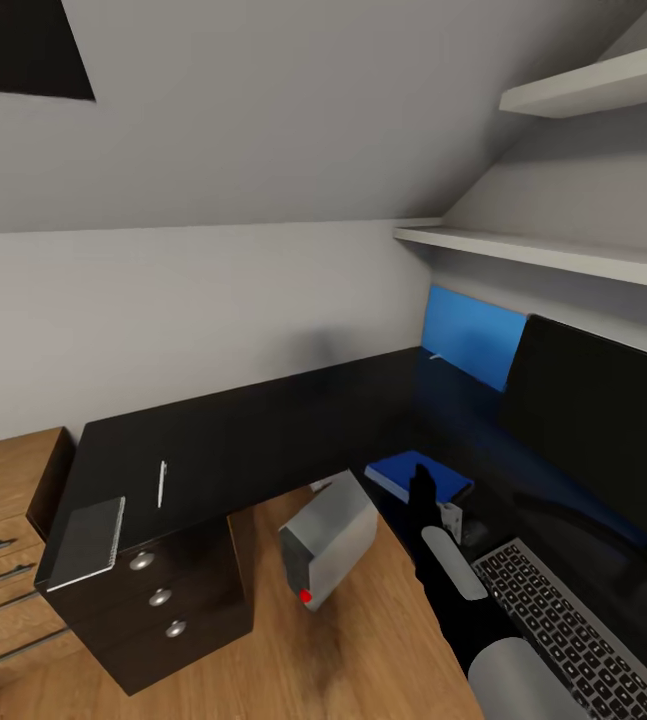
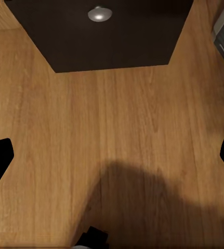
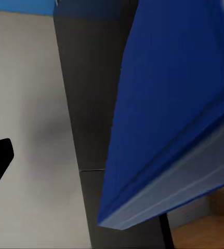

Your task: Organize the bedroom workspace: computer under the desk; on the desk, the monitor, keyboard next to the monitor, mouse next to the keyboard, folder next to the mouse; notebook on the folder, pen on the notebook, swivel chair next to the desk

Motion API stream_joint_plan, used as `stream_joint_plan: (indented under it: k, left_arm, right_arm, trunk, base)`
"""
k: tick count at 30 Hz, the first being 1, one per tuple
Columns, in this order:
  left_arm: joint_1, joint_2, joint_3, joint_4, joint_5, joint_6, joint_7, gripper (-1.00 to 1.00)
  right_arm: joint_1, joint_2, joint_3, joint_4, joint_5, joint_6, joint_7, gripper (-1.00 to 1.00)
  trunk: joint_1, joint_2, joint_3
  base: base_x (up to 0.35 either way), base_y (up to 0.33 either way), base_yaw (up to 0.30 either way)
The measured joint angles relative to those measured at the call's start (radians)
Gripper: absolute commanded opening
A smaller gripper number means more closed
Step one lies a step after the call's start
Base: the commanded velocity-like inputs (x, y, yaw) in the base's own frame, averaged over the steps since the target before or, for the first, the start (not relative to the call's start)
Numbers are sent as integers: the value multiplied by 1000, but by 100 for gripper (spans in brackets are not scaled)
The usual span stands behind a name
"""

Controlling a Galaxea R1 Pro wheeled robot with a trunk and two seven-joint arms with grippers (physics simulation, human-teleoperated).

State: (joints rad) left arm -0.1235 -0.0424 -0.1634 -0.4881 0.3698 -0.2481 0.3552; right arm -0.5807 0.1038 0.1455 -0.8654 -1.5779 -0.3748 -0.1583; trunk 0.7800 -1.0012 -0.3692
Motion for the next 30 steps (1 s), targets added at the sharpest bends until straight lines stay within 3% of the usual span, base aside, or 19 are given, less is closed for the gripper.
stream_joint_plan:
  k: [30]
  left_arm:
    - [0,2,0,0,-1,-1,2,100]
  right_arm:
    - [0,0,2,-2,0,0,0,100]
  trunk:
    - [0,0,0]
  base:
    - [-36,0,0]
